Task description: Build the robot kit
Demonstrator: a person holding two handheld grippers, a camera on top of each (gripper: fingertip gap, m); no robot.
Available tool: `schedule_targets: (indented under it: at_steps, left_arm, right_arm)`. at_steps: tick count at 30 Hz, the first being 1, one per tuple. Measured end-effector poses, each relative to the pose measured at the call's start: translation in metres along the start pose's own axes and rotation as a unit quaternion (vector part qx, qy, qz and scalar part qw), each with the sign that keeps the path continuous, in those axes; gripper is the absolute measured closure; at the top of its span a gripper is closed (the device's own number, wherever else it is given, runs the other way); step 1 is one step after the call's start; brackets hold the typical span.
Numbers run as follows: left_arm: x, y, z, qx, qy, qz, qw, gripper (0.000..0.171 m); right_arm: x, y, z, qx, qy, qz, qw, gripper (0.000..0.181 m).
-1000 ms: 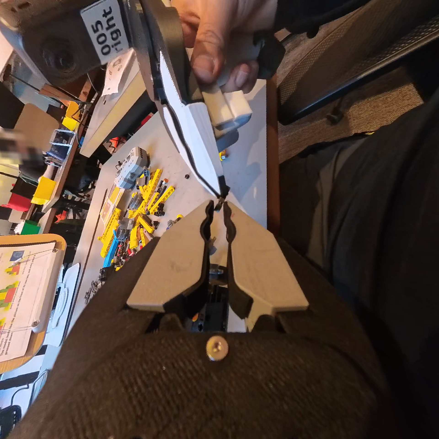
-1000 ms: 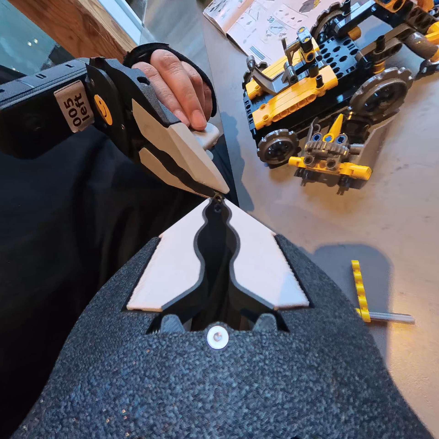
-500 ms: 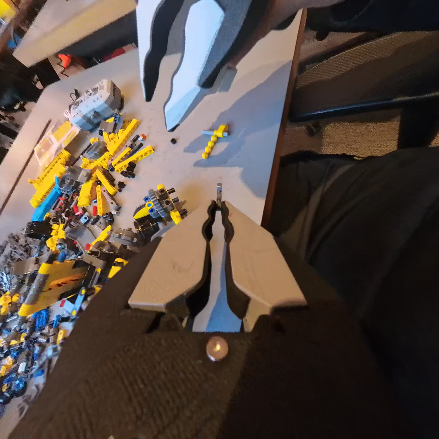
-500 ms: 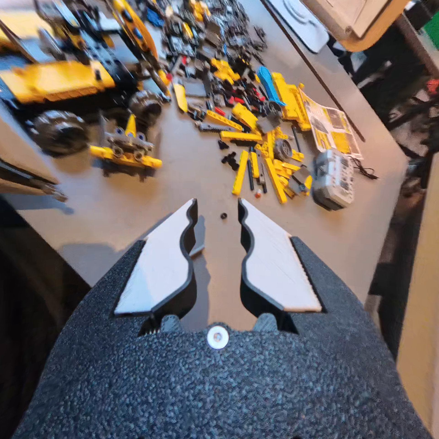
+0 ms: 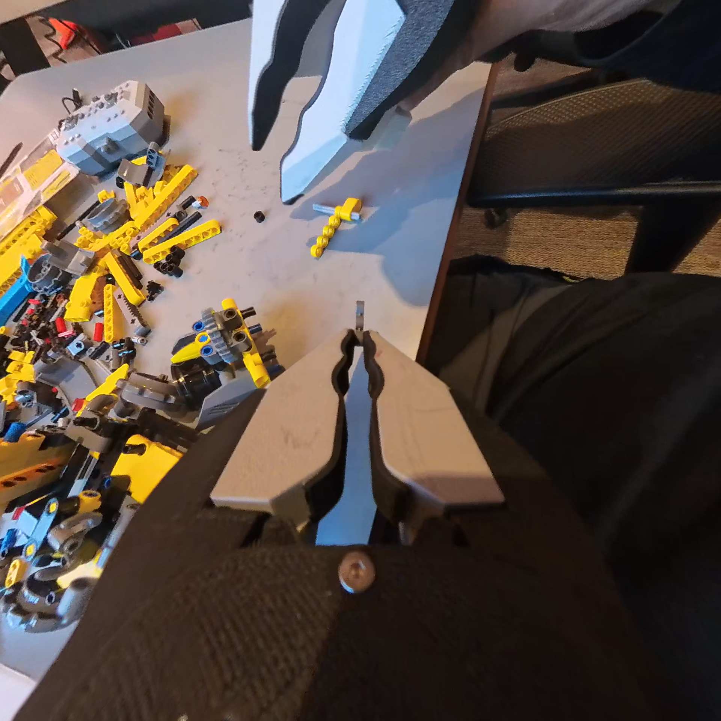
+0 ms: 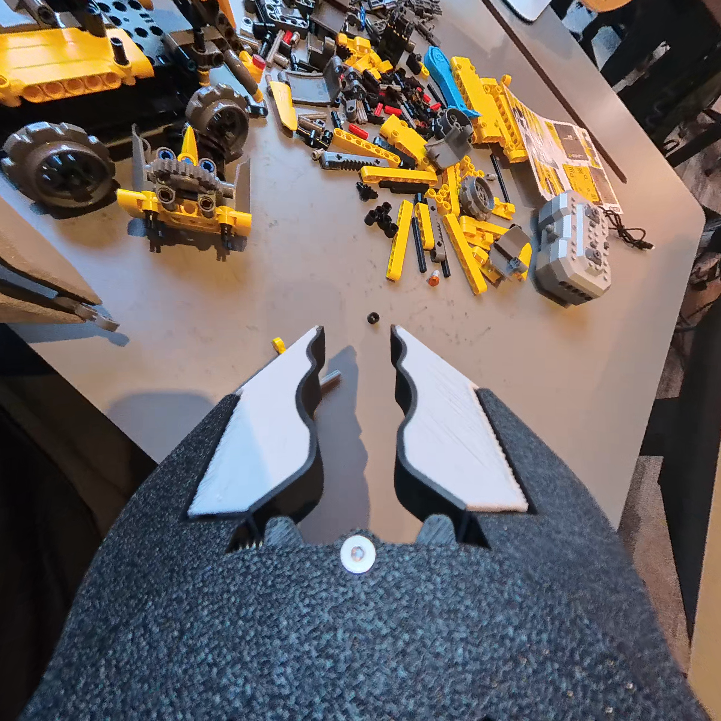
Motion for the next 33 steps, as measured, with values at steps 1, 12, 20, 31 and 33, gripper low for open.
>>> schedule_targets:
  at_steps: [1,12,20,31,33]
  left_arm:
    - [-0.001,0.000,0.001,0.002,0.003,0.001,1.000,0.171]
    - [-0.004,-0.001,0.001,0.019,0.018,0.009,1.000,0.171]
    - [-0.009,-0.012,-0.001,0.029,0.031,0.020,0.999,0.171]
    - [-0.023,-0.016,0.000,0.041,0.042,0.005,0.998,0.171]
    - [-0.023,-0.018,0.000,0.040,0.042,0.004,0.998,0.171]
  right_arm:
    - [-0.001,0.000,0.001,-0.002,0.003,0.002,1.000,0.150]
    - [0.018,-0.008,0.014,-0.043,-0.059,0.034,0.997,0.109]
    - [0.088,-0.002,0.114,-0.074,-0.023,0.064,0.995,0.142]
    - [0.096,0.052,0.160,-0.241,-0.171,-0.018,0.955,0.133]
    - [0.103,0.042,0.163,-0.231,-0.160,0.018,0.959,0.133]
Point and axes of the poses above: each gripper's, where its closed fingertips meet, x back along the fingers, y out of its underside, z = x × y across the jaws, the point moved 5 cm from there along x, back along the fingers, and after that the axes turned 7 degrees about -x, right-handed, at the moved point
